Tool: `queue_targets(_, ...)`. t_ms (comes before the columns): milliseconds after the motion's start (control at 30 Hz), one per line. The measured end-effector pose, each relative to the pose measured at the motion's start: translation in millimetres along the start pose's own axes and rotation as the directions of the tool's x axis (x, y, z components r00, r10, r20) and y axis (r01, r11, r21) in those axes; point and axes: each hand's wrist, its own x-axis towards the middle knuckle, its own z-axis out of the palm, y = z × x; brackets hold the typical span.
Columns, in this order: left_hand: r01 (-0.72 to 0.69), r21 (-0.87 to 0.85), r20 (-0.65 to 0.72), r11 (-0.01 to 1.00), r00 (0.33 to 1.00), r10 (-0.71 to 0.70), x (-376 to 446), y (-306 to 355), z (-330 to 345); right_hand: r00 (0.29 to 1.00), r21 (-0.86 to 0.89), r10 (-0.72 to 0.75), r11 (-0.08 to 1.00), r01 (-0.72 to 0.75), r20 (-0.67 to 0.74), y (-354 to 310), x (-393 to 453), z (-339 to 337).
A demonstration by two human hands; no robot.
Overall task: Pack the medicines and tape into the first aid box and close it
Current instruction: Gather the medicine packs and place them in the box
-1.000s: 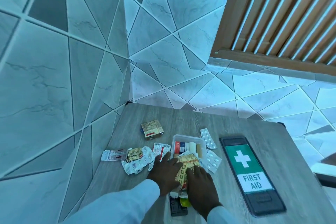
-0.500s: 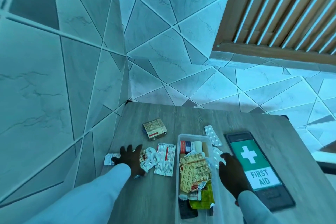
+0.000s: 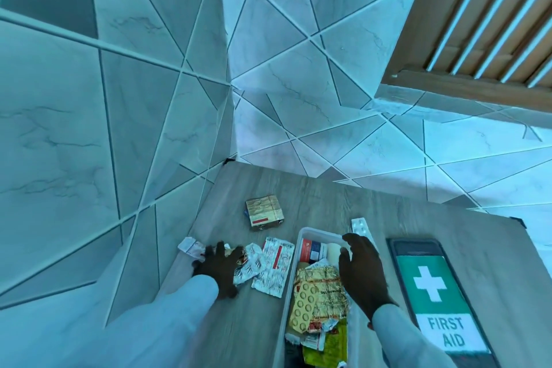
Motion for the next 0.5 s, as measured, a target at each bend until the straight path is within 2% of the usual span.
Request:
queue_targets(200,-0.019,-0.054,-0.156,0.998,0.988,0.011,-13,11,-1,0.998,0.033,-0.052,0.998,0.051,0.037,-6,8,9)
queue_targets(367,-0.054,0.059,-0.294,0.997,0.953,0.069,-12,6,11,0.991,0.013,-0.124,0.992,0.123,0.058,-19,2,18)
queue_targets(500,-0.079,0.118,-0.321,0.990,0.940,0.114,-14,2,8,0.985,0.013,-0.144,0.990,0.144,0.099,-32,-7,23)
